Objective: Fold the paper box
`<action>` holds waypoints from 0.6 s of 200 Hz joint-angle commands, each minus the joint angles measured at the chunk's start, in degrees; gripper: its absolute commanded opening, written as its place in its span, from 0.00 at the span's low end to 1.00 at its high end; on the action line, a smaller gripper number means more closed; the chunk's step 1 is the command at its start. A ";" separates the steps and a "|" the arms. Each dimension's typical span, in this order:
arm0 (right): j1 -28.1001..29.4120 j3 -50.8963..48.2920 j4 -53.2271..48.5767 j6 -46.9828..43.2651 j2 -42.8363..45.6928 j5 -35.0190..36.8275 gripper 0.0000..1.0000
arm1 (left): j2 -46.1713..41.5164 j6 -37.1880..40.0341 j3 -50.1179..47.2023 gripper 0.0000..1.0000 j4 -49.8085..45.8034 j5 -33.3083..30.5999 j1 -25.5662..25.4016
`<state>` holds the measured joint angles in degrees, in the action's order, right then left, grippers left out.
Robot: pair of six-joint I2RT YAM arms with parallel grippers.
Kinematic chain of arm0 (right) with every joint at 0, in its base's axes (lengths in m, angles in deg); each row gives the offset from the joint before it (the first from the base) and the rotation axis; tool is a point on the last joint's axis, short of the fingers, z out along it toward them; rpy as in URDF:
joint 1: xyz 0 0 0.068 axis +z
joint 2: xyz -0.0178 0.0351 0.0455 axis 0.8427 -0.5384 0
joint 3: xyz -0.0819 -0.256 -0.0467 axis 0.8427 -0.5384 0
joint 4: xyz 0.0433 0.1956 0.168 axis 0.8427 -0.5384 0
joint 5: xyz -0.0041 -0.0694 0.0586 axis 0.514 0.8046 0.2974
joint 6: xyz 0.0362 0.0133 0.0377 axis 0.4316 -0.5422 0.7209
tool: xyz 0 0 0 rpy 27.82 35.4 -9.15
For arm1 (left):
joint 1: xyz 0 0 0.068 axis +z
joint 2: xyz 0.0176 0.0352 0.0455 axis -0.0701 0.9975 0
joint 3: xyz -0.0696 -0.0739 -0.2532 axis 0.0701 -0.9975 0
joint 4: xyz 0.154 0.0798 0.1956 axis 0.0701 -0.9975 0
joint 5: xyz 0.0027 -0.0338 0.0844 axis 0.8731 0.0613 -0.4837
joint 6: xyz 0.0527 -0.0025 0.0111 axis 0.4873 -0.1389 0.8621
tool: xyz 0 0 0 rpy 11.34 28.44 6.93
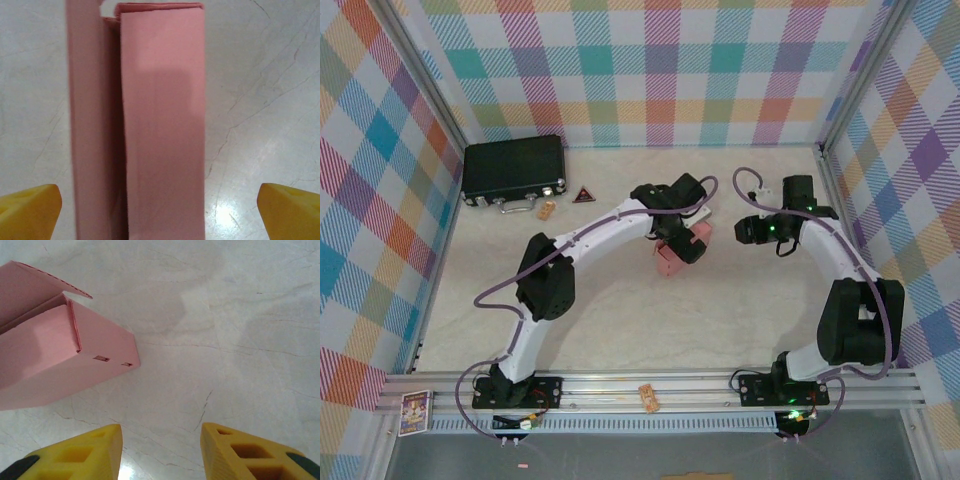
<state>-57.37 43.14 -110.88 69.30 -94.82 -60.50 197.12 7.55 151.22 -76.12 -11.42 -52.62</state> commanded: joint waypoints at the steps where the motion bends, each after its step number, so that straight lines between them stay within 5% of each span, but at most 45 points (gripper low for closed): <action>1: -0.07 -0.32 2.19 2.21 2.62 -2.19 0.46 | 1.20 2.08 2.28 0.95 -3.24 -0.84 -1.30; 71: -0.08 -1.86 3.05 4.59 4.40 -1.09 0.46 | 3.08 7.80 2.06 0.63 -3.72 -4.71 -1.95; 120: -0.06 -2.54 2.56 5.59 5.25 -0.51 0.46 | 3.01 15.10 0.90 0.57 -2.17 -4.51 -1.85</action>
<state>-57.37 41.80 -108.65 73.48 -91.33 -60.91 199.97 16.86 152.33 -77.89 -15.46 -53.93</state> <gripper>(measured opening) 0.457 0.594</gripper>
